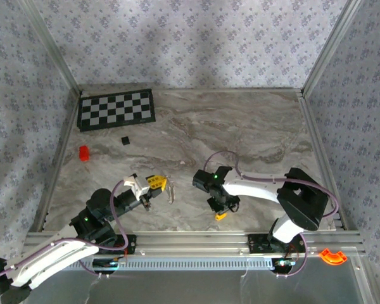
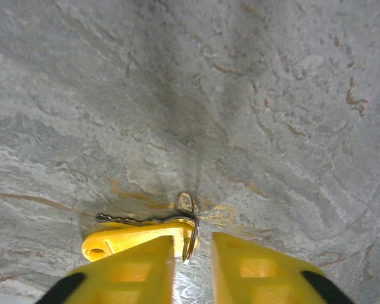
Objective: Put the keys on the keyring
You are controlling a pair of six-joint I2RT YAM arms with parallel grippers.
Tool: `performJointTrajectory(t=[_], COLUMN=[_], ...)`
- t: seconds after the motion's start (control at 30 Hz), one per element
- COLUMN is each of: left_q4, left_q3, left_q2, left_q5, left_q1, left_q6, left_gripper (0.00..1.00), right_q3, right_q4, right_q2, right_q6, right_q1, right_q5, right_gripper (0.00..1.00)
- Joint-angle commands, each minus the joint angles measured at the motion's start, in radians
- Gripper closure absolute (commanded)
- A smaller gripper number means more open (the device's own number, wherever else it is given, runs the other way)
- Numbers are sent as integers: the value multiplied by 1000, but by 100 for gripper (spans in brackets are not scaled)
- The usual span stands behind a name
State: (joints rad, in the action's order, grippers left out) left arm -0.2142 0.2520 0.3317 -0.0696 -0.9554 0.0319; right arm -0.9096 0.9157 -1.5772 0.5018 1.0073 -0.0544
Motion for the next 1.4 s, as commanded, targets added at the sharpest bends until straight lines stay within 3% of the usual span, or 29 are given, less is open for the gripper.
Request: performJointTrajectory(t=[0.0, 0.27, 0.5, 0.9, 1.37], left_q4=[-69, -86, -86, -89, -89], left_q3=[-5, -8, -5, -5, -5], left_q2=[9, 17, 23, 30, 29], left_q5=[-24, -30, -35, -33, -33], left_q1=[7, 7, 7, 7, 7], left_q6=[-17, -21, -23, -21, -20], left_gripper=[100, 100, 100, 100, 100], right_q3=[1, 148, 249, 265, 265], right_q4=[6, -102, -220, -259, -242], right_q2=[67, 265, 313, 293, 280], right_q6=[18, 184, 225, 202, 169], right_q1=[-6, -14, -20, -22, -22], right_q5=[-12, 4, 21, 35, 24], right_gripper=[71, 59, 55, 73, 78])
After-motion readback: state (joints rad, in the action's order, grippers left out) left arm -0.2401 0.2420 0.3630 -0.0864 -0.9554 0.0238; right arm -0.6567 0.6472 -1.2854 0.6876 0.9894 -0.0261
